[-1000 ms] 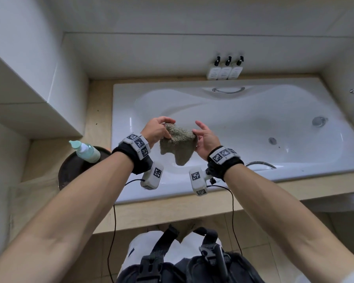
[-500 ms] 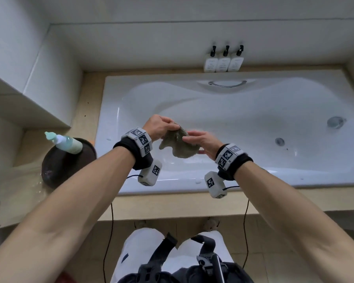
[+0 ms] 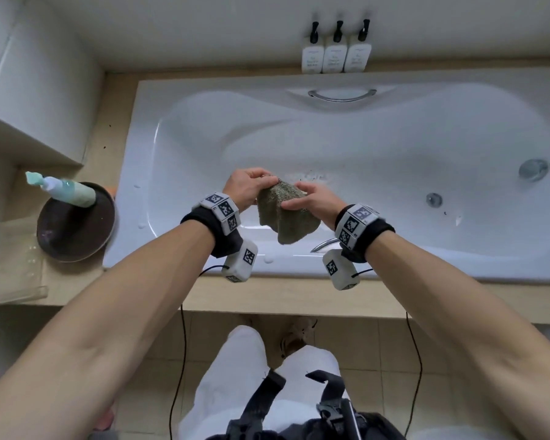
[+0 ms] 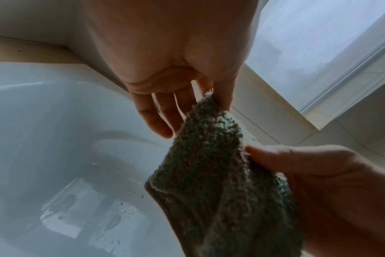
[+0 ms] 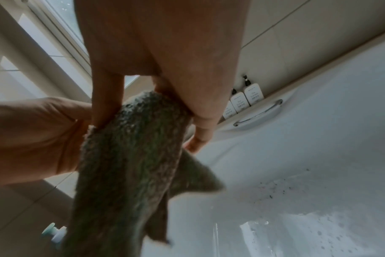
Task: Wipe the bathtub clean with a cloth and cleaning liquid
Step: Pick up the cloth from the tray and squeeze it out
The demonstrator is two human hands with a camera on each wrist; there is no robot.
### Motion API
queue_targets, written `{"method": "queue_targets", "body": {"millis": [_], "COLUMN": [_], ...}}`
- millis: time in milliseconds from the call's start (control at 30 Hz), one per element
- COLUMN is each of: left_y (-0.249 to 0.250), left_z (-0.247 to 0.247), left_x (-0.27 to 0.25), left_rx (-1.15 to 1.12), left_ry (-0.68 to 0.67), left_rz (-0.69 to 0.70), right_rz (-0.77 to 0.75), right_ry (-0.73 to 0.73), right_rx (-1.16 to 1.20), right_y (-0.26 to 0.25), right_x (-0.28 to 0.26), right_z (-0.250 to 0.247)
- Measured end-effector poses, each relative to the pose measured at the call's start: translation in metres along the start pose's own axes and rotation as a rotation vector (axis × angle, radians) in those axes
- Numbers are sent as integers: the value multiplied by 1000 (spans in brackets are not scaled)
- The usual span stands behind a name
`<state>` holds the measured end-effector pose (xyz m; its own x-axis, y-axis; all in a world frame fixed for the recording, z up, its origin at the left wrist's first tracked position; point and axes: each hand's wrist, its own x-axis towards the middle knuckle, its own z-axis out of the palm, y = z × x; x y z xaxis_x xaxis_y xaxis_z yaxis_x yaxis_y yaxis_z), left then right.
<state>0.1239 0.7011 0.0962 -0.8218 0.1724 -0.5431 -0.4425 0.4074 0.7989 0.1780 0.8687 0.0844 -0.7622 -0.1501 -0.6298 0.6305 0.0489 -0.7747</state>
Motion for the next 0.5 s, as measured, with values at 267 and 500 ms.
{"method": "queue_targets", "body": {"millis": [267, 500], "left_y": [-14, -49], "left_z": [1, -46], "left_x": [31, 67], "left_rx": [102, 393], "left_ry": [71, 139], "left_rz": [-41, -136], "right_rz": [90, 171], "right_ry": [179, 351], "right_rx": [-50, -89], "right_y": [15, 36], "right_x": [23, 67], "right_z": [-36, -56]}}
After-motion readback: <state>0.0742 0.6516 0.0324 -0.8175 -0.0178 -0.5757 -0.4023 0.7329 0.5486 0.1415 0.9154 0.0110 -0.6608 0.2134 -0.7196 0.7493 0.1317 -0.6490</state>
